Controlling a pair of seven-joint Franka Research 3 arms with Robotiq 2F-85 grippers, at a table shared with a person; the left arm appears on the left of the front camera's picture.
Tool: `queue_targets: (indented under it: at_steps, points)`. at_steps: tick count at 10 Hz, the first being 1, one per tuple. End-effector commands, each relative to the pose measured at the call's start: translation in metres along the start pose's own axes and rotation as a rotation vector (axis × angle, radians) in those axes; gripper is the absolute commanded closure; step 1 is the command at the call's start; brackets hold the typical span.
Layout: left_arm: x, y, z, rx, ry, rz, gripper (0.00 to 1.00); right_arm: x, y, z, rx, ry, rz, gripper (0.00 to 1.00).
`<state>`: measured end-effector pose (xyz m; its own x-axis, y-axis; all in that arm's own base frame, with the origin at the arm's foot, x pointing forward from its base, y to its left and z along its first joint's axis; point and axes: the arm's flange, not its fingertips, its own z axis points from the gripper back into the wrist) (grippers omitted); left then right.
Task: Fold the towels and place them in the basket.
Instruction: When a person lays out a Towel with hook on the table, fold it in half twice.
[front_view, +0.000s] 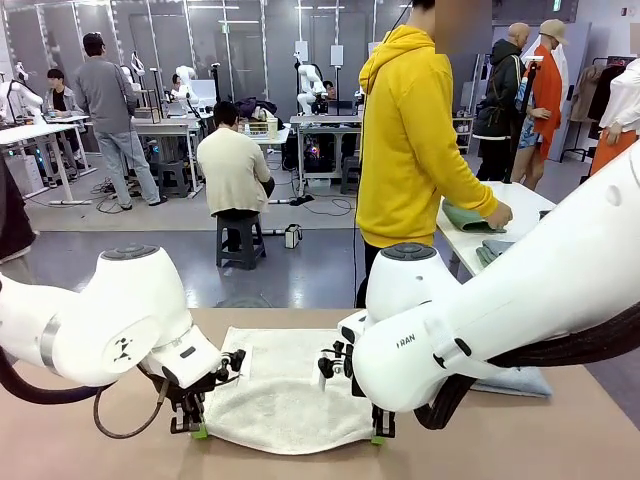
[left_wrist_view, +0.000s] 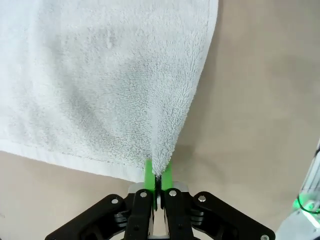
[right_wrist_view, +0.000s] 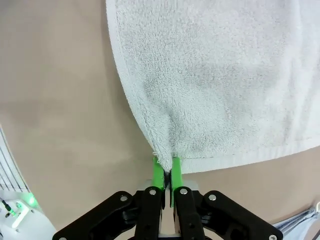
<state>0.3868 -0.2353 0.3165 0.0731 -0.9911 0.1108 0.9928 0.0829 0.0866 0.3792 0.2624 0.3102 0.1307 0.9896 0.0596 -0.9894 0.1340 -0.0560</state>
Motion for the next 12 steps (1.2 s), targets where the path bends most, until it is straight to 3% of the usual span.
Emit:
queue_targets:
  at_steps: [1,6,9,12]
  points:
    - [0.001,-0.012,0.040,-0.002,-0.002,0.031,1.00,-0.004,0.011,0.033,0.040,-0.036,0.031,1.00]
    - [0.014,-0.002,0.084,0.061,-0.007,0.016,1.00,0.007,0.010,0.092,-0.073,-0.081,0.008,1.00]
    - [0.023,0.025,0.082,0.080,-0.058,0.043,1.00,0.013,-0.020,0.087,-0.065,-0.075,-0.031,1.00]
    - [0.033,0.071,0.066,0.143,-0.040,0.092,1.00,0.023,-0.061,0.069,-0.071,-0.088,-0.058,1.00]
